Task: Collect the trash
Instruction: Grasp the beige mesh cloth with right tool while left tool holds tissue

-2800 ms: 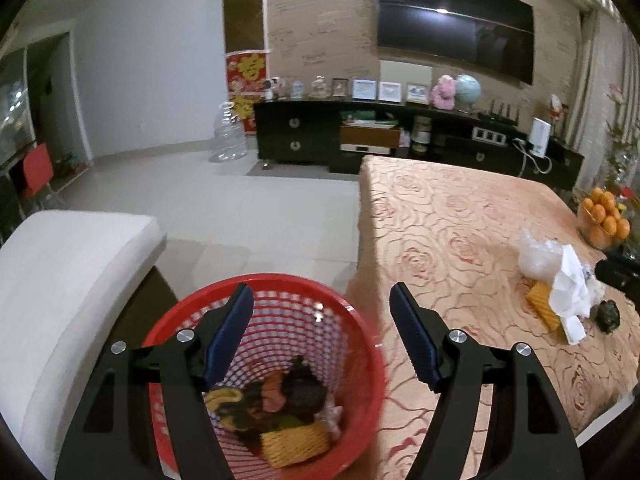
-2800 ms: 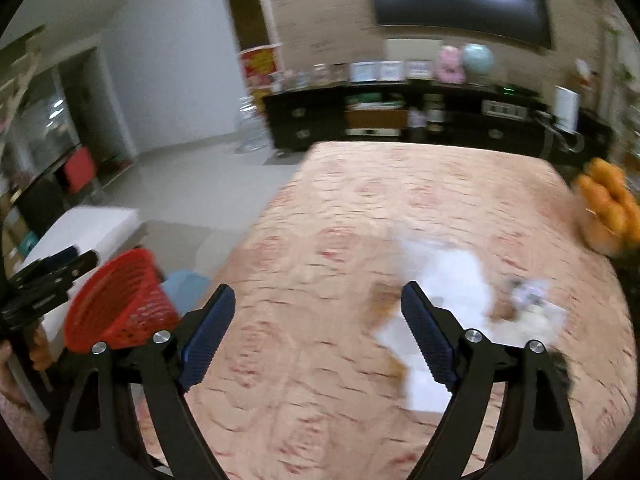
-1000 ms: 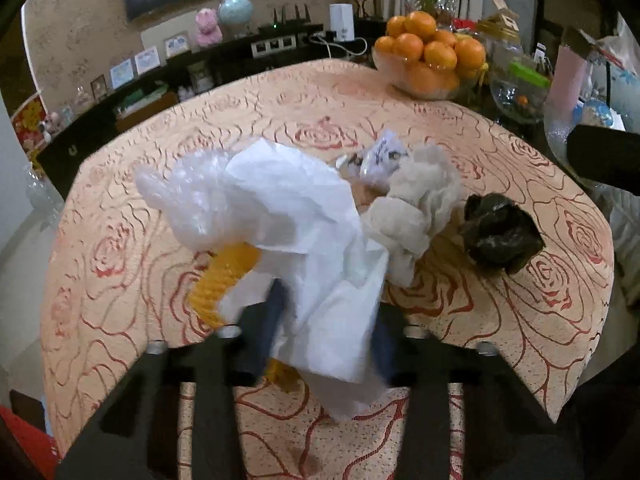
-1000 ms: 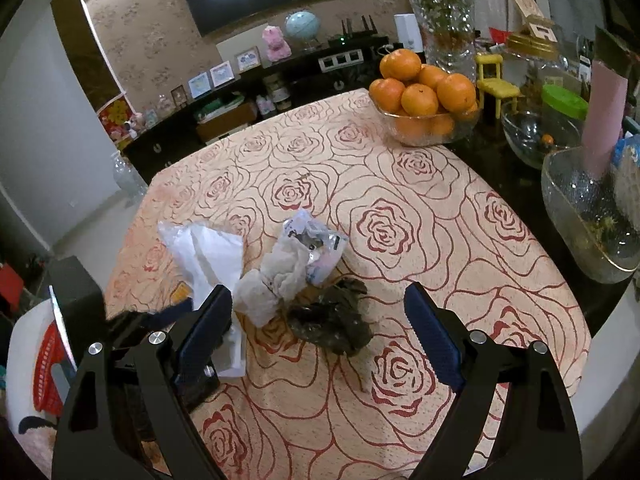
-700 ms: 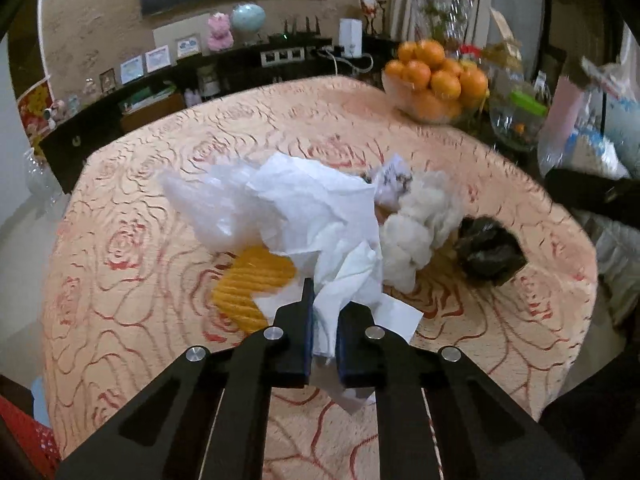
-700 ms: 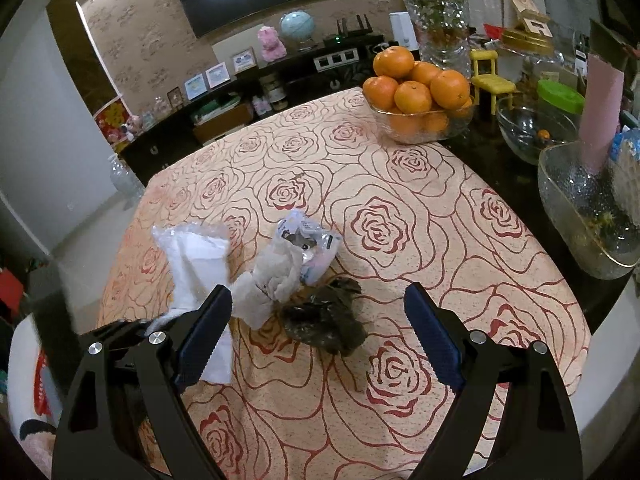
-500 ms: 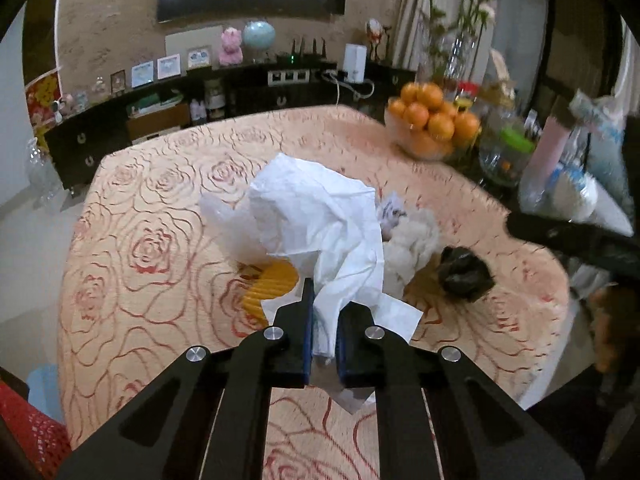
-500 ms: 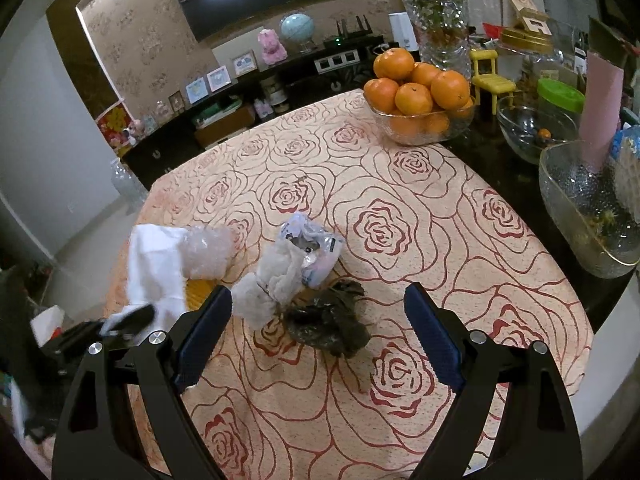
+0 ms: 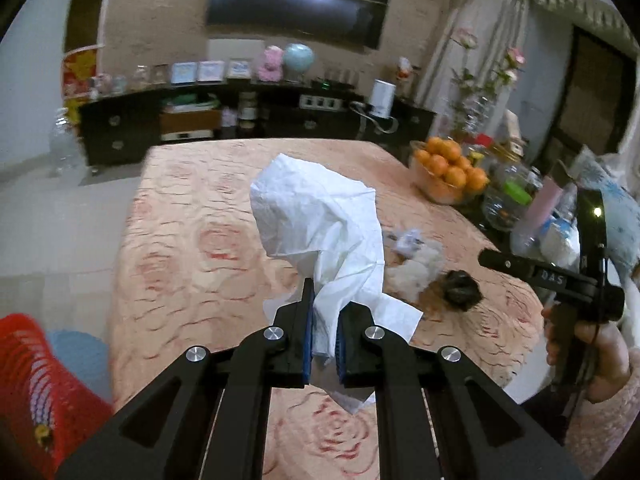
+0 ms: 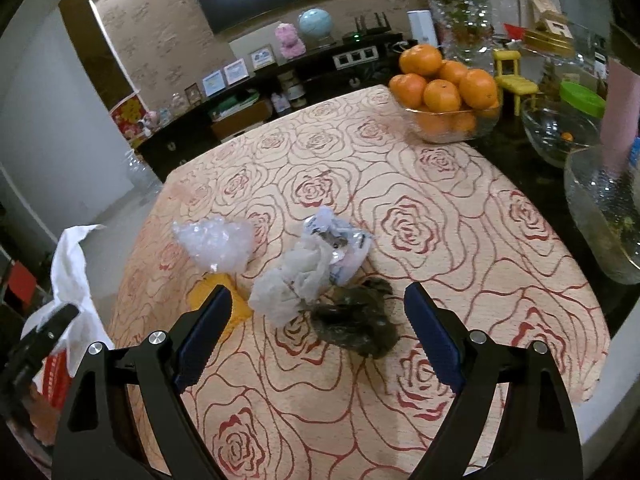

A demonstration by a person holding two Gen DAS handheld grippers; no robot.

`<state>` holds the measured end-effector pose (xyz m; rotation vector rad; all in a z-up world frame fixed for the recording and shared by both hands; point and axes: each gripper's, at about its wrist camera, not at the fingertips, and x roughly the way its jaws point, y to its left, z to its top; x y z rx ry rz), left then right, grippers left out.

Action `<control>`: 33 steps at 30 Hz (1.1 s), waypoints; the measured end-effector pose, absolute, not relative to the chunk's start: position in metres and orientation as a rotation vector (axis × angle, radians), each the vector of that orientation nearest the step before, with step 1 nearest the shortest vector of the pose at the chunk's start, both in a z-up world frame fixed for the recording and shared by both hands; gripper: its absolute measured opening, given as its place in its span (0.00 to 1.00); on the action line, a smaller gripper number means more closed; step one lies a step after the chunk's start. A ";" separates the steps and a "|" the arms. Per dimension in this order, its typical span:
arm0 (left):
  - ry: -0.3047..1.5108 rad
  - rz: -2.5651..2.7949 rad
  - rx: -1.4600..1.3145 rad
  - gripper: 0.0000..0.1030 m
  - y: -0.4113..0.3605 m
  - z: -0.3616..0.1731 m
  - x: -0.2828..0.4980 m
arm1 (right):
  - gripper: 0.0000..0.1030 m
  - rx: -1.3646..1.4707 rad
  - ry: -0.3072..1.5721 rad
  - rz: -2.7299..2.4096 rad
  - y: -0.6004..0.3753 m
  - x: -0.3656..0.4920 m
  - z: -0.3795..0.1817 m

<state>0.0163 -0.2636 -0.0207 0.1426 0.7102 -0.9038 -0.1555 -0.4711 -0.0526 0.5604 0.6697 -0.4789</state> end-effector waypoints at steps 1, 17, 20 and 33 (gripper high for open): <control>0.709 -0.886 0.133 0.08 -0.259 -0.019 0.018 | 0.83 0.556 0.674 -0.470 -0.469 -0.152 -0.054; 0.625 -0.721 0.160 0.08 -0.223 -0.011 0.020 | 0.83 0.299 0.711 -0.414 -0.438 -0.086 -0.083; 0.618 -0.712 0.174 0.08 -0.219 -0.011 0.020 | 0.83 0.313 0.746 -0.418 -0.444 -0.076 -0.096; 0.622 -0.706 0.173 0.08 -0.213 -0.013 0.022 | 0.52 0.192 0.825 -0.469 -0.438 -0.061 -0.124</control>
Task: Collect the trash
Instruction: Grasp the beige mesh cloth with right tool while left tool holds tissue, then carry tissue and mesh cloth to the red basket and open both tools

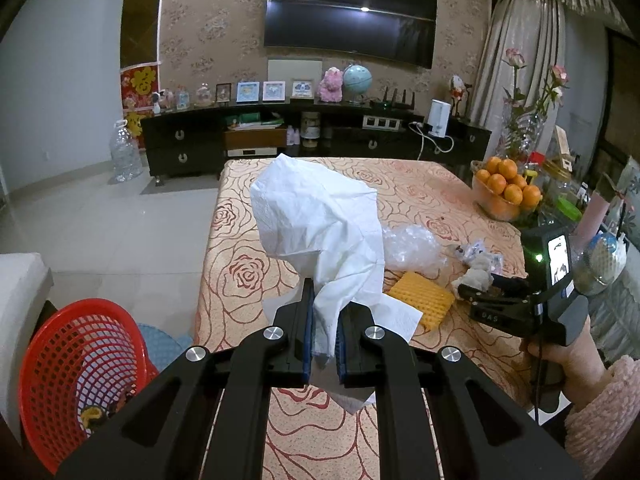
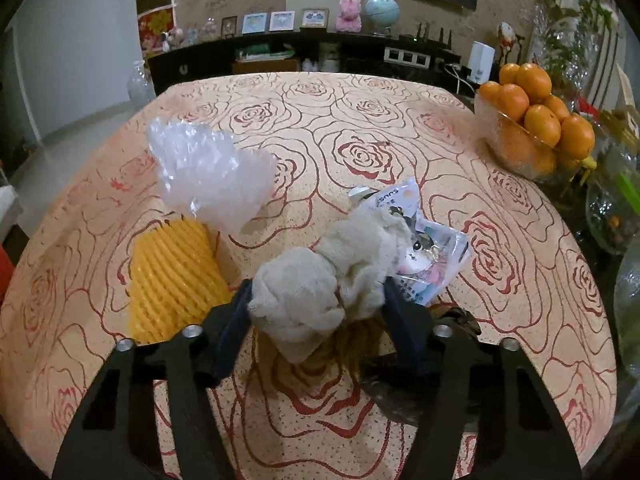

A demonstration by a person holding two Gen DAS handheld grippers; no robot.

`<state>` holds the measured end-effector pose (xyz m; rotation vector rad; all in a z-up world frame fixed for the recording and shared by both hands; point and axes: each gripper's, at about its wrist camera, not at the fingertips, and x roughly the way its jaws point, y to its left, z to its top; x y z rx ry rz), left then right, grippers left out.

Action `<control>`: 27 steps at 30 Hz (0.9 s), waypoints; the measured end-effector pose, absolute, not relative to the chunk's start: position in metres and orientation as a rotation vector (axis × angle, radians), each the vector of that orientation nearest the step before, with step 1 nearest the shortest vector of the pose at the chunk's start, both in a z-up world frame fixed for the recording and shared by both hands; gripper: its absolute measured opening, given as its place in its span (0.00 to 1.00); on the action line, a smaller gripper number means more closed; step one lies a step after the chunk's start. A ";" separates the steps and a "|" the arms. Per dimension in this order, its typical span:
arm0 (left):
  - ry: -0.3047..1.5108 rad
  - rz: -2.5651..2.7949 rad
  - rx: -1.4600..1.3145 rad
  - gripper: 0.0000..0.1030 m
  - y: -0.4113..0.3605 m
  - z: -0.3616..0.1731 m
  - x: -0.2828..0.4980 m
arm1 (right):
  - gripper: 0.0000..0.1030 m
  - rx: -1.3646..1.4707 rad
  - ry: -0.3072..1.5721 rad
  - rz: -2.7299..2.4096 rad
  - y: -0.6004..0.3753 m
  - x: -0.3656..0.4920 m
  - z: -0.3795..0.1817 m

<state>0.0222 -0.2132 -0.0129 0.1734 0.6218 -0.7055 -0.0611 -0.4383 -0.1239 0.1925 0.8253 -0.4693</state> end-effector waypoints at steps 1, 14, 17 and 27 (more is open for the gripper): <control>0.622 -0.704 0.173 0.08 -0.212 -0.012 0.023 | 0.48 0.200 0.824 -0.466 -0.439 -0.062 -0.123; 0.600 -0.677 0.162 0.08 -0.210 -0.006 0.021 | 0.43 0.344 0.620 -0.311 -0.426 -0.089 -0.061; 0.593 -0.669 0.154 0.08 -0.208 -0.003 0.021 | 0.43 0.323 0.568 -0.283 -0.413 -0.096 -0.042; 0.563 -0.645 0.135 0.08 -0.196 0.007 0.021 | 0.43 0.259 0.475 -0.226 -0.382 -0.106 -0.003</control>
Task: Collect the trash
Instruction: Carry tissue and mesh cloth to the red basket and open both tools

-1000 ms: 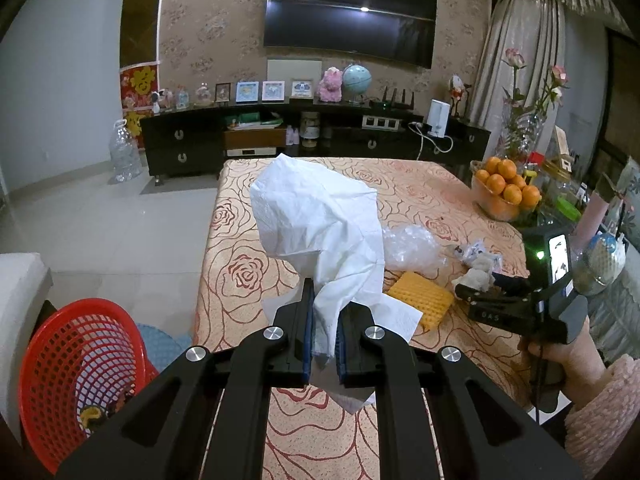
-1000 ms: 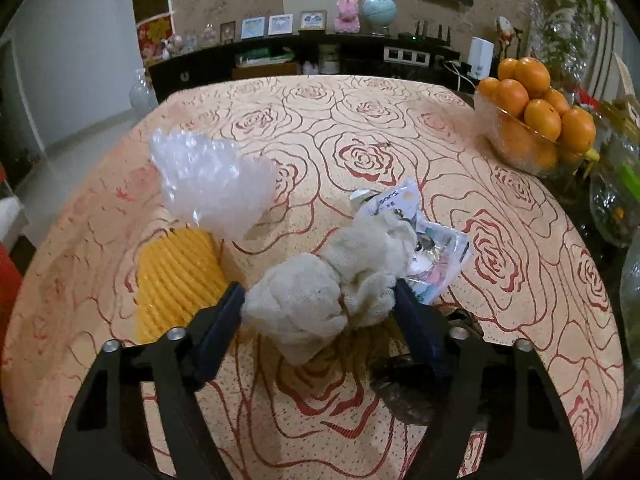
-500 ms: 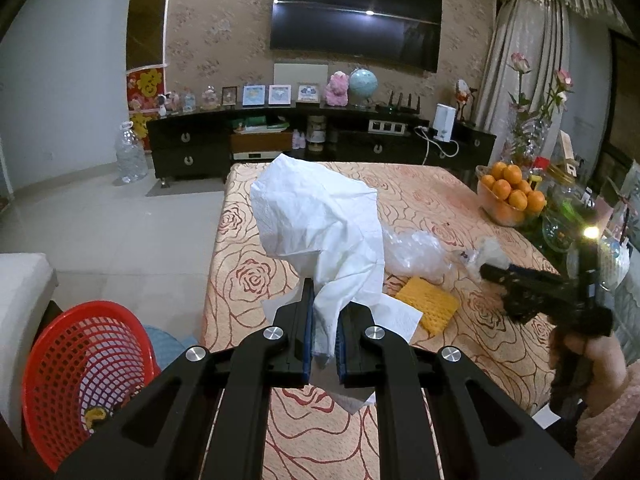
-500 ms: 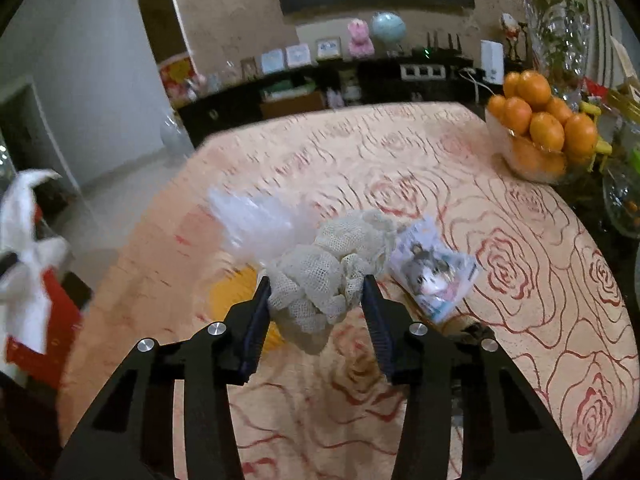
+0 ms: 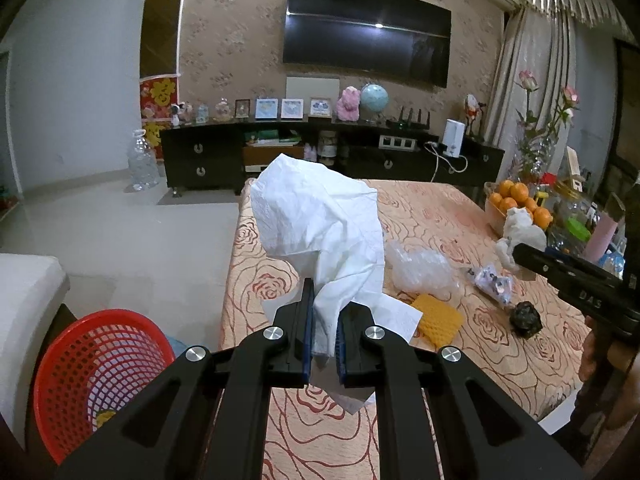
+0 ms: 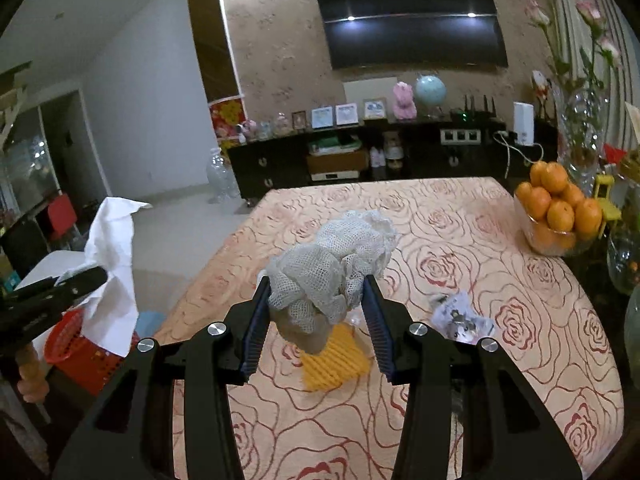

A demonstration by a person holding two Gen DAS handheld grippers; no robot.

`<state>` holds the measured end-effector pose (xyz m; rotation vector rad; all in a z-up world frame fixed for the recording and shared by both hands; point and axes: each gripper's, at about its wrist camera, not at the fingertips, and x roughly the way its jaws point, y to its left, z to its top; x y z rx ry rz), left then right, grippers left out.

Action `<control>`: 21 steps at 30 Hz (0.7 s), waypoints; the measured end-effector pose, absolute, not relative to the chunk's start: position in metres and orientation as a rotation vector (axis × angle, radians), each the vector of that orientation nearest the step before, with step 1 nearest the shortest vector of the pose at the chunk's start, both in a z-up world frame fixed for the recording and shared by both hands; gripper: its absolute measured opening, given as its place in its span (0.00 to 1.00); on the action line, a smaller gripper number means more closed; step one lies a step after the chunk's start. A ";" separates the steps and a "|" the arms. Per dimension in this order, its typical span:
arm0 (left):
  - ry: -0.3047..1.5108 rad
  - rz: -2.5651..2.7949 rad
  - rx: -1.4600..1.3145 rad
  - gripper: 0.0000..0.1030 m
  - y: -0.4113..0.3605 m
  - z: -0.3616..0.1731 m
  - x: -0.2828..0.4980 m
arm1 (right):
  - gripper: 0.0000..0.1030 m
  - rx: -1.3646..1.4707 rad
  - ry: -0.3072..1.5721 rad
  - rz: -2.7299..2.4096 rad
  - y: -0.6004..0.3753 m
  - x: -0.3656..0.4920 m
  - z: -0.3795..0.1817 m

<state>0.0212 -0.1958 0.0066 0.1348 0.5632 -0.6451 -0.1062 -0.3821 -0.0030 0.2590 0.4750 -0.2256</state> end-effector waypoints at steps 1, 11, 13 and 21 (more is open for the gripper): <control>0.562 -0.641 0.134 0.08 -0.194 0.007 0.022 | 0.43 0.256 0.473 -0.223 -0.380 -0.106 -0.002; 0.550 -0.610 0.120 0.08 -0.180 0.011 0.024 | 0.43 0.218 0.465 -0.186 -0.360 -0.096 0.009; 0.549 -0.601 0.117 0.08 -0.177 0.012 0.025 | 0.43 0.213 0.467 -0.176 -0.357 -0.092 0.009; 0.550 -0.533 0.090 0.08 -0.152 0.015 0.035 | 0.43 0.181 0.473 -0.110 -0.329 -0.075 0.013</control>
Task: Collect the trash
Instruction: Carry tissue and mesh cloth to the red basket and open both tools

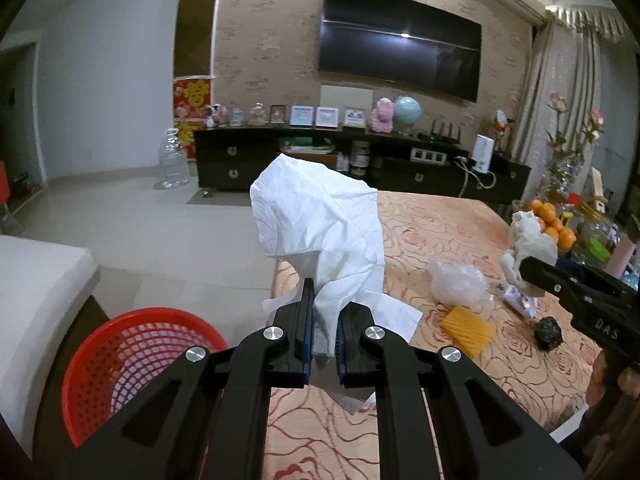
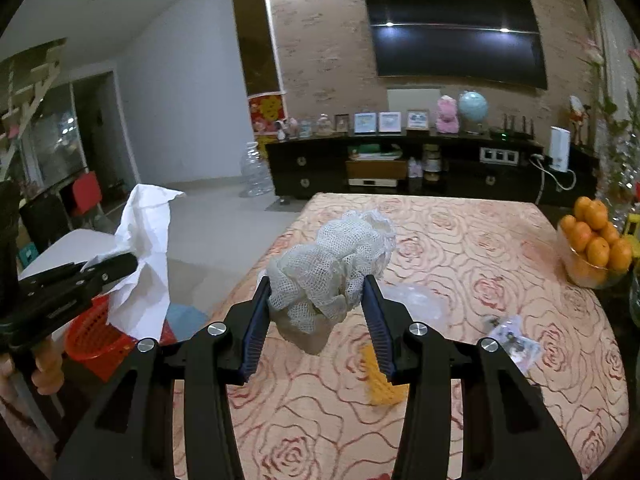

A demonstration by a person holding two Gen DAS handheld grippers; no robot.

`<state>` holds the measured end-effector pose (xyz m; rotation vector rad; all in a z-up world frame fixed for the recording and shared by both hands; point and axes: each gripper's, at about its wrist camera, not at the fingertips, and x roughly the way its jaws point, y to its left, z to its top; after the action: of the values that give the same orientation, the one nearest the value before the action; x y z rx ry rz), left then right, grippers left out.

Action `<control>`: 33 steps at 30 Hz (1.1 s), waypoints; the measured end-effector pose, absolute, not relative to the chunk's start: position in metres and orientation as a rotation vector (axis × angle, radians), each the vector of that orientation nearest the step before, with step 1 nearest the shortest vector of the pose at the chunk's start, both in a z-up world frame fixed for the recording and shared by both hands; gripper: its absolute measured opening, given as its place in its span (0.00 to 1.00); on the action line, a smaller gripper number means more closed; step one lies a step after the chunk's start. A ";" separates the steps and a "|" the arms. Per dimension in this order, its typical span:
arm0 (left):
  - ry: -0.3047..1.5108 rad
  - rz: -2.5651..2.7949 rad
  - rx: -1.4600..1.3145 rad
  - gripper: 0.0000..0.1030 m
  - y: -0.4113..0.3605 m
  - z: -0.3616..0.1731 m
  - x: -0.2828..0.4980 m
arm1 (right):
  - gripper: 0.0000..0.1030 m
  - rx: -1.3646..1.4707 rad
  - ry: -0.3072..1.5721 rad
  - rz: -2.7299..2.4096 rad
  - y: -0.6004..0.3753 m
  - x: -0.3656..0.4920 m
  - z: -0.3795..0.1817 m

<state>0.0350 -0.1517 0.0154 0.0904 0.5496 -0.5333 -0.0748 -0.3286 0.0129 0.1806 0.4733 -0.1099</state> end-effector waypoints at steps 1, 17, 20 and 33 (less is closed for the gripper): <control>0.553 -0.526 0.086 0.08 -0.149 0.015 0.036 | 0.43 0.173 0.475 -0.097 -0.324 -0.071 0.014; 0.579 -0.337 0.048 0.08 -0.080 0.010 0.056 | 0.43 0.102 0.516 0.080 -0.243 -0.029 0.015; 0.588 -0.308 0.036 0.08 -0.066 0.007 0.060 | 0.43 0.107 0.527 0.116 -0.231 -0.020 0.013; 0.654 -0.183 0.011 0.08 -0.020 -0.010 0.077 | 0.43 0.130 0.604 0.269 -0.176 0.016 -0.007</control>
<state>0.0768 -0.0201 -0.0101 0.0107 0.6538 -0.1832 0.0164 -0.1759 -0.0067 0.1305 0.6043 0.2688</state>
